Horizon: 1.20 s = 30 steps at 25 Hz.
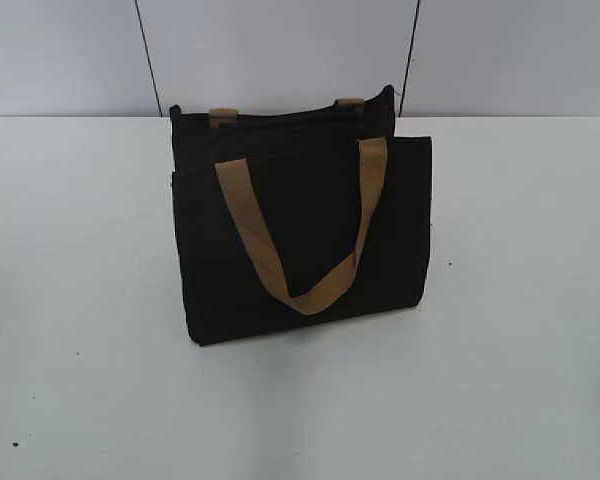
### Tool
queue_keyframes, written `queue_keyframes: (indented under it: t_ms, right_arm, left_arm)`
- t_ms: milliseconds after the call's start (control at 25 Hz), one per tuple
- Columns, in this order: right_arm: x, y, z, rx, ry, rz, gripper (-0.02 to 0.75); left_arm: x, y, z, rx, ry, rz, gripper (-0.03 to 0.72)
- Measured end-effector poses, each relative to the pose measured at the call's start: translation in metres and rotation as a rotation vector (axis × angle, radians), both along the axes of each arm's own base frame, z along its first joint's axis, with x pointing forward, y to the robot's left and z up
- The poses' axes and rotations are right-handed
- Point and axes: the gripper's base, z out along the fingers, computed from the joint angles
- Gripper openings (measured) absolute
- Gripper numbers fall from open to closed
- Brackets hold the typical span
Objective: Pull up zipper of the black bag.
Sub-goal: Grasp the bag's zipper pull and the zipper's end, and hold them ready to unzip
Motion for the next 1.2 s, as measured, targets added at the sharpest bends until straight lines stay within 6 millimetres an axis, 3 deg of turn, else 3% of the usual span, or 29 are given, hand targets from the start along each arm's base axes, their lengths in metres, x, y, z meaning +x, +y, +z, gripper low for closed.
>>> queue_keyframes:
  t_ms: [160,320,640,960,1200]
  right_arm:
    - [0.0,0.0,0.0,0.0,0.0,0.0,0.545]
    - [0.0,0.0,0.0,0.0,0.0,0.0,0.545]
    - [0.0,0.0,0.0,0.0,0.0,0.0,0.545]
    - [0.0,0.0,0.0,0.0,0.0,0.0,0.545]
    - [0.0,0.0,0.0,0.0,0.0,0.0,0.545]
  left_arm:
    - [0.034,-0.011,0.01,0.03,-0.08,-0.105,0.356]
    - [0.073,-0.012,0.006,-0.006,-0.19,-0.071,0.411]
    - [0.139,-0.015,-0.06,-0.001,-0.135,0.006,0.421]
    - [0.183,-0.06,-0.109,0.045,-0.14,-0.126,0.421]
    - [0.201,-0.087,-0.15,-0.001,-0.175,-0.252,0.421]
